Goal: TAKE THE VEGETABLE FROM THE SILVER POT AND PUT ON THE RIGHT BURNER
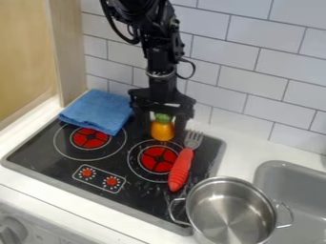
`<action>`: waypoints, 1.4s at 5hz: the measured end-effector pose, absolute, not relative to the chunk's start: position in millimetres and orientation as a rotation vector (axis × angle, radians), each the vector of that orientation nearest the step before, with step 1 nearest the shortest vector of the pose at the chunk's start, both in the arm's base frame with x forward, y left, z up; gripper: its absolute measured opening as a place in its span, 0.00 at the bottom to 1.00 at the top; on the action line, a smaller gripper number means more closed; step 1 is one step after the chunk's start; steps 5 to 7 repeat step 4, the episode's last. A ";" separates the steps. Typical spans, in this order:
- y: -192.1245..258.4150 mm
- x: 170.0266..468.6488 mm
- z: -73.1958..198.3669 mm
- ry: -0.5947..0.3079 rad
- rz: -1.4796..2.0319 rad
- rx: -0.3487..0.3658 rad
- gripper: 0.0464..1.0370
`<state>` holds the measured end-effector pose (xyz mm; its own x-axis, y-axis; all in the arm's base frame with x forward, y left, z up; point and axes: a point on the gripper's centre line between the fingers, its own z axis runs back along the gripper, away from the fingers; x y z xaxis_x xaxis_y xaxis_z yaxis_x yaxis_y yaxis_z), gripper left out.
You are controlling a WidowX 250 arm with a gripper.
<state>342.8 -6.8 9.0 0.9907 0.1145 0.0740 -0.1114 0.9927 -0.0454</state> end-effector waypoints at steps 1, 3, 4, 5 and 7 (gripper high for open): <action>-7.7 343.3 10.1 -0.081 0.106 -0.047 0.96; -10.0 338.3 53.9 -0.189 0.089 -0.066 0.96; -13.2 325.7 74.9 -0.241 0.056 -0.088 0.96; -13.2 325.7 74.9 -0.241 0.056 -0.088 0.96; -13.2 325.7 74.9 -0.241 0.056 -0.088 0.96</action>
